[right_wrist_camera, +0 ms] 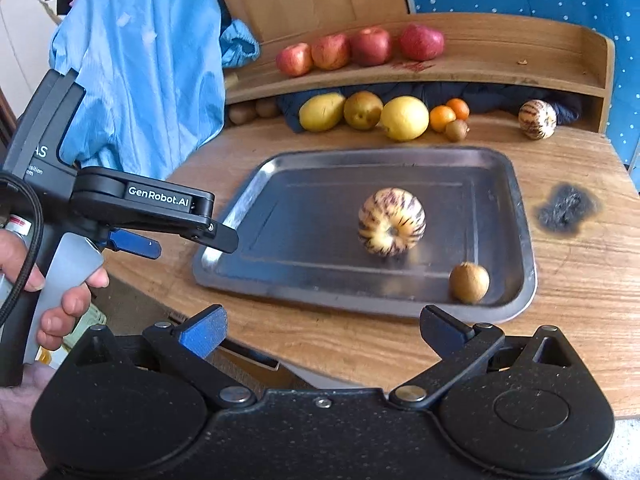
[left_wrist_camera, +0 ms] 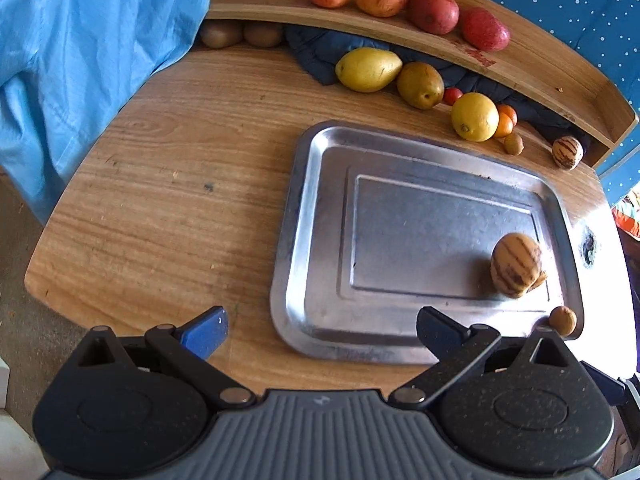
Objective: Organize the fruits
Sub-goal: 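Grasp a yellow pear with the left tool while the right tool grasps a large yellow citrus, then lower the pear and citrus onto the tray and open both tools, then grasp a brown pear with the left tool while the right tool grasps another kiwi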
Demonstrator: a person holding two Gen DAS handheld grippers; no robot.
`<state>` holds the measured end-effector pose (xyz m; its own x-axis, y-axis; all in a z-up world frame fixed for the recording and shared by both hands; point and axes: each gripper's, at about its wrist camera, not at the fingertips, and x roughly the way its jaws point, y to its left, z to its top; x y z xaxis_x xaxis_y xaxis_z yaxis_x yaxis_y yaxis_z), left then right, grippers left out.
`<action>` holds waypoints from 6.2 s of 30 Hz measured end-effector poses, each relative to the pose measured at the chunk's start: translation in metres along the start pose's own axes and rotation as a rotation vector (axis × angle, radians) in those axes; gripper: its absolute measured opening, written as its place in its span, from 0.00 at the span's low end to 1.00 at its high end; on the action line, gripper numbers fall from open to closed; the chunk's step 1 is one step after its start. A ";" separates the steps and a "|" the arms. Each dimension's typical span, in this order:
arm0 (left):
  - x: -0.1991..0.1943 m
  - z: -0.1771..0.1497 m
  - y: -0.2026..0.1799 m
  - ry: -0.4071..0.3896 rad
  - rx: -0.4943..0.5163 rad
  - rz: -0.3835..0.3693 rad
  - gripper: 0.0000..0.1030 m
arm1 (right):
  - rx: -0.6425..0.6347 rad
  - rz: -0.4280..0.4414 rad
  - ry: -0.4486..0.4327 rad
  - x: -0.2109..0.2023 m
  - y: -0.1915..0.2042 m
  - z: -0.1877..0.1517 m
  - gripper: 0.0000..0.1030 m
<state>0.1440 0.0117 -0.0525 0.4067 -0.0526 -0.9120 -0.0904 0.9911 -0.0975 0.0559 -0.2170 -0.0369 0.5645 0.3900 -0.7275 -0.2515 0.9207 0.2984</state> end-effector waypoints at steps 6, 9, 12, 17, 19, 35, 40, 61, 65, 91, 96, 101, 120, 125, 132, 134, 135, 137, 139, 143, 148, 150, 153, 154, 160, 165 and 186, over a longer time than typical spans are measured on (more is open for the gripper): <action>0.007 0.022 0.000 -0.001 0.027 -0.023 0.99 | 0.009 -0.024 -0.026 0.009 -0.004 0.019 0.99; 0.011 0.036 0.003 -0.002 0.039 -0.038 0.99 | 0.008 -0.034 -0.035 0.019 -0.002 0.032 0.99; 0.016 0.051 0.008 0.004 0.048 -0.052 0.99 | 0.012 -0.039 -0.036 0.030 0.001 0.044 0.99; 0.029 0.082 0.020 0.002 0.058 -0.072 0.99 | 0.021 -0.068 -0.044 0.053 0.009 0.066 0.99; 0.035 0.093 0.023 0.006 0.066 -0.082 0.99 | 0.027 -0.089 -0.045 0.062 0.011 0.074 0.99; 0.091 0.183 0.018 -0.007 0.255 -0.217 0.99 | 0.097 -0.325 -0.015 0.133 0.012 0.134 0.99; 0.110 0.199 0.013 0.007 0.299 -0.270 0.99 | 0.097 -0.415 0.008 0.150 0.004 0.148 0.99; 0.143 0.231 0.009 -0.013 0.359 -0.427 0.78 | 0.043 -0.544 0.060 0.209 -0.016 0.178 0.77; 0.143 0.233 0.010 -0.027 0.370 -0.436 0.69 | 0.036 -0.543 0.062 0.215 -0.017 0.182 0.75; 0.151 0.238 0.001 0.004 0.399 -0.440 0.60 | 0.069 -0.515 0.052 0.221 -0.034 0.194 0.58; 0.150 0.236 -0.002 -0.012 0.426 -0.431 0.60 | 0.082 -0.521 0.047 0.223 -0.037 0.192 0.58; 0.148 0.232 -0.004 -0.012 0.434 -0.423 0.59 | 0.097 -0.517 0.037 0.219 -0.035 0.187 0.57; 0.106 0.199 0.003 -0.003 0.444 -0.418 0.58 | 0.158 -0.402 -0.103 0.171 0.005 0.158 0.57; 0.096 0.177 -0.005 0.009 0.460 -0.415 0.58 | 0.149 -0.391 -0.119 0.147 0.019 0.135 0.57; 0.074 0.141 -0.009 -0.002 0.492 -0.419 0.58 | 0.141 -0.371 -0.107 0.107 0.042 0.092 0.57; 0.071 0.130 -0.011 0.013 0.501 -0.416 0.58 | 0.147 -0.372 -0.097 0.099 0.047 0.079 0.57; 0.068 0.124 -0.011 0.020 0.508 -0.416 0.58 | 0.153 -0.372 -0.092 0.095 0.049 0.073 0.57; 0.063 0.113 -0.014 0.027 0.525 -0.418 0.58 | 0.151 -0.366 -0.097 0.088 0.054 0.064 0.57; 0.058 0.104 -0.013 0.032 0.536 -0.423 0.58 | 0.139 -0.370 -0.090 0.084 0.059 0.058 0.57; 0.051 0.090 -0.014 0.031 0.551 -0.427 0.58 | 0.147 -0.364 -0.069 0.080 0.063 0.044 0.57; 0.046 0.080 -0.009 0.036 0.543 -0.417 0.58 | 0.140 -0.368 -0.036 0.085 0.063 0.035 0.57; 0.044 0.077 -0.005 0.038 0.537 -0.411 0.58 | 0.131 -0.369 -0.025 0.087 0.064 0.034 0.57; 0.043 0.074 -0.001 0.049 0.527 -0.402 0.58 | 0.119 -0.369 -0.012 0.091 0.065 0.034 0.57; 0.044 0.073 0.000 0.053 0.524 -0.399 0.58 | 0.115 -0.370 -0.006 0.092 0.065 0.033 0.57; 0.042 0.068 0.010 0.060 0.501 -0.399 0.58 | 0.102 -0.377 0.021 0.096 0.066 0.030 0.58; 0.039 0.065 0.015 0.055 0.486 -0.378 0.60 | 0.098 -0.380 0.015 0.094 0.068 0.028 0.62; 0.016 0.039 0.043 0.056 0.451 -0.281 0.99 | 0.106 -0.402 -0.048 0.062 0.099 0.005 0.99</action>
<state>0.1822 0.0588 -0.0556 0.3086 -0.3175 -0.8967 0.4195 0.8915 -0.1713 0.0695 -0.1013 -0.0490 0.6377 -0.0033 -0.7702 0.0775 0.9952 0.0599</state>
